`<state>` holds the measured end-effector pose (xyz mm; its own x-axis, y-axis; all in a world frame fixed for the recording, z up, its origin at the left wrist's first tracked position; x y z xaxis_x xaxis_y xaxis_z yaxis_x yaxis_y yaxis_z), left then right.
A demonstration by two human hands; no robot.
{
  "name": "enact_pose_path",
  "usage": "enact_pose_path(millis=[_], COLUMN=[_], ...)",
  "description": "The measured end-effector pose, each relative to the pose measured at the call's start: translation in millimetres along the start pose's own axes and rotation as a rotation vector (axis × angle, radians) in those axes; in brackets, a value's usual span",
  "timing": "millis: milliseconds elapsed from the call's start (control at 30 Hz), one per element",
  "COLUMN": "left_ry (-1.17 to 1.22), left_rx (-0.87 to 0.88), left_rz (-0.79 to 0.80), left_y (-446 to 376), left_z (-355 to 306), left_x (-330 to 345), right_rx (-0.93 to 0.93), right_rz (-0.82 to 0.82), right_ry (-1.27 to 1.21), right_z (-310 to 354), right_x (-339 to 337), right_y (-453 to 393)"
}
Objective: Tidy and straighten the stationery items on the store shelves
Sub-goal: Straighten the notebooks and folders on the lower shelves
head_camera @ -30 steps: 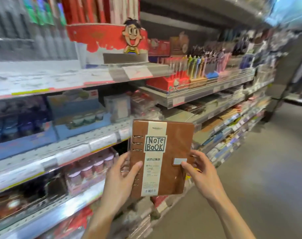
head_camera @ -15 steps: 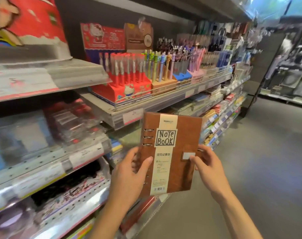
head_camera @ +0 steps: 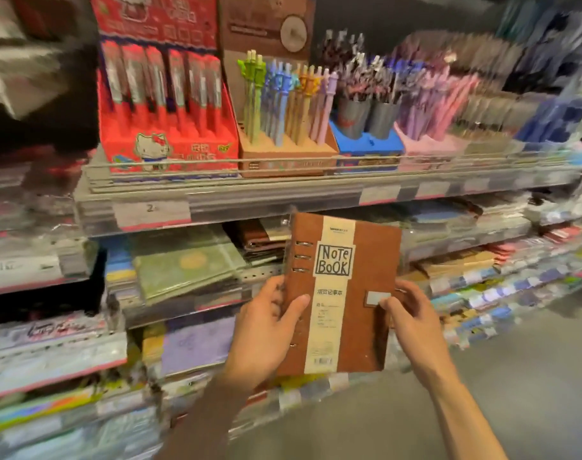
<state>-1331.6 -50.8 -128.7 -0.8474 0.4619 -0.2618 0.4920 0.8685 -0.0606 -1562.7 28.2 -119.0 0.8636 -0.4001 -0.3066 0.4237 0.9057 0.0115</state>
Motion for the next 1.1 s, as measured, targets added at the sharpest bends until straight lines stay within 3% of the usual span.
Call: enact_pose_path(millis=[233,633,767,933,1100], left_ry=[0.034,-0.018,-0.054,0.206,0.456], left_rx=[-0.105,-0.168,-0.19,-0.25,-0.23], left_rz=[-0.099,-0.11,-0.201,-0.34,-0.436], left_y=[-8.1,2.9,-4.0,-16.1,-32.2], left_z=[3.7,16.3,10.7,0.8,-6.6], left_x=[-2.9,-1.7,4.1,18.7,21.5], right_rx=[0.012,0.059,0.032,0.03,0.002], right_rz=[0.187,0.278,0.375,0.452,0.66], right_ry=[0.004,0.056,0.068,-0.069,-0.12], right_z=[8.8,-1.5,1.8,12.0,13.9], right_x=[8.4,16.2,10.1,-1.5,-10.4], right_y=[-41.6,-50.2,-68.5,-100.2,-120.9])
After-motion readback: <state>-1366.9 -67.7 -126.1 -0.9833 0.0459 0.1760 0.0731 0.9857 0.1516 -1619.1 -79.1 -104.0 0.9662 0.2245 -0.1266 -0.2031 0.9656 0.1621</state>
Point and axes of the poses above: each hand's wrist, its own y-axis away from the middle knuckle, its own x-axis out of the palm, z = x × y, the point moved 5 cm from there along -y, towards the middle knuckle, and after that the axes turned 13 degrees about z, right-handed, at the moved point
